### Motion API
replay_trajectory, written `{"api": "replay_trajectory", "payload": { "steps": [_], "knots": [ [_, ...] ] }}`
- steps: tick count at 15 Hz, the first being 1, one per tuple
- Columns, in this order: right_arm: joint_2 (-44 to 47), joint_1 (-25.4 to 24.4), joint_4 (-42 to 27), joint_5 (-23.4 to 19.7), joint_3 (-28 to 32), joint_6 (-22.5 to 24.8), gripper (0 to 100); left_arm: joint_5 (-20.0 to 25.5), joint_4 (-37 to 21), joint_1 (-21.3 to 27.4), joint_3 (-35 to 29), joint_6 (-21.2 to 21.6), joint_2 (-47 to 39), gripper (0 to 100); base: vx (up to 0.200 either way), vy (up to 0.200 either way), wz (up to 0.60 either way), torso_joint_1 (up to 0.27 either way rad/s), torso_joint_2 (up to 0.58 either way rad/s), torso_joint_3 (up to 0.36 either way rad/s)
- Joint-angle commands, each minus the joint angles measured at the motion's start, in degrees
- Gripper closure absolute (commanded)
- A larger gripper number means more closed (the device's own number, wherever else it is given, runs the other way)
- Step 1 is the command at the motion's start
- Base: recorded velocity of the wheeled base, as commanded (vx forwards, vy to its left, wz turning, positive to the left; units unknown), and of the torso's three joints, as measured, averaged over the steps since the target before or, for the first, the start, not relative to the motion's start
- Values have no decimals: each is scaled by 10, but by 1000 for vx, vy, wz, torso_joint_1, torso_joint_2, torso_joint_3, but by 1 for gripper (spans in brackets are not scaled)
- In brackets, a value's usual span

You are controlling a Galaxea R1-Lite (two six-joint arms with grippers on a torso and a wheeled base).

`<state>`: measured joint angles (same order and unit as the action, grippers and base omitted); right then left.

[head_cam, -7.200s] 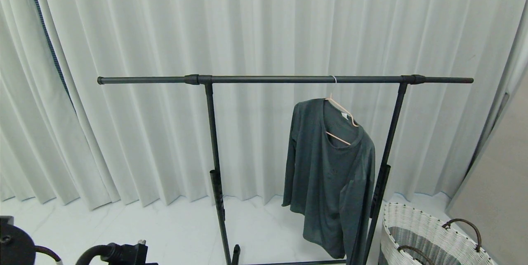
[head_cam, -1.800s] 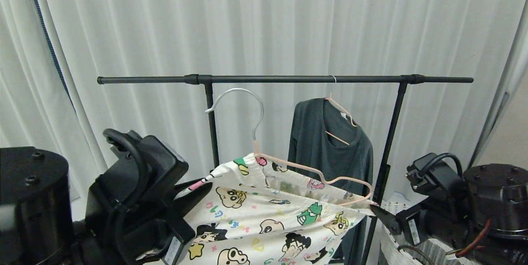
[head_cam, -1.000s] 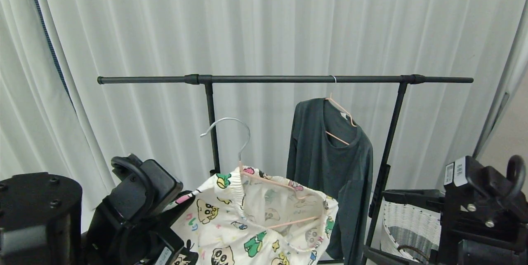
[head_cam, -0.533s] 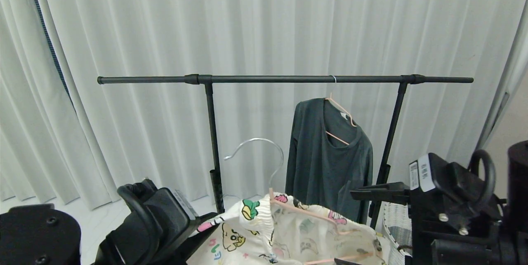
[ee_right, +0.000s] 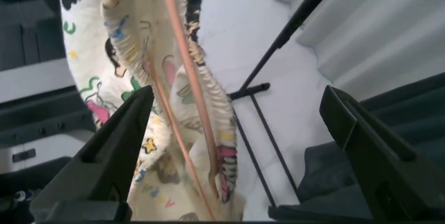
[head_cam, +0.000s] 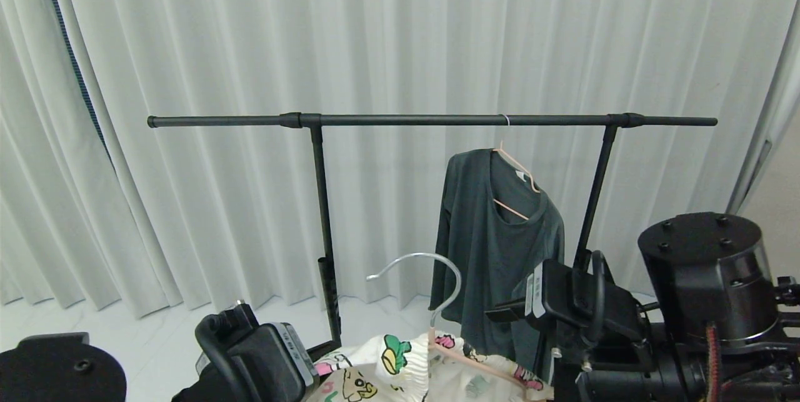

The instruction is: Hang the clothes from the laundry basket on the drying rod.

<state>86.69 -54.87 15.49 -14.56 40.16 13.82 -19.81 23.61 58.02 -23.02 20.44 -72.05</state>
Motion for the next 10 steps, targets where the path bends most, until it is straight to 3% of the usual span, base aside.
{"api": "replay_trajectory", "payload": {
  "steps": [1, 5, 6, 10],
  "knots": [
    [16, -1, -11, 1, 4, 8, 0, -1, 5, 2, -2, 0, -4, 100, 0, 0, 0, 0, 0, 0],
    [38, -3, -29, 2, 33, 9, 0, -1, 12, 20, 0, 0, -4, 100, 0, 0, 0, 0, 0, 0],
    [38, -4, -29, 3, 33, 9, 100, 0, 12, 20, 0, 0, -4, 100, 0, 0, 0, 0, 0, 0],
    [34, -9, -39, 4, 31, 9, 100, -1, 12, 20, -2, -1, -4, 100, 0, 0, 0, 0, 0, 0]
  ]
}}
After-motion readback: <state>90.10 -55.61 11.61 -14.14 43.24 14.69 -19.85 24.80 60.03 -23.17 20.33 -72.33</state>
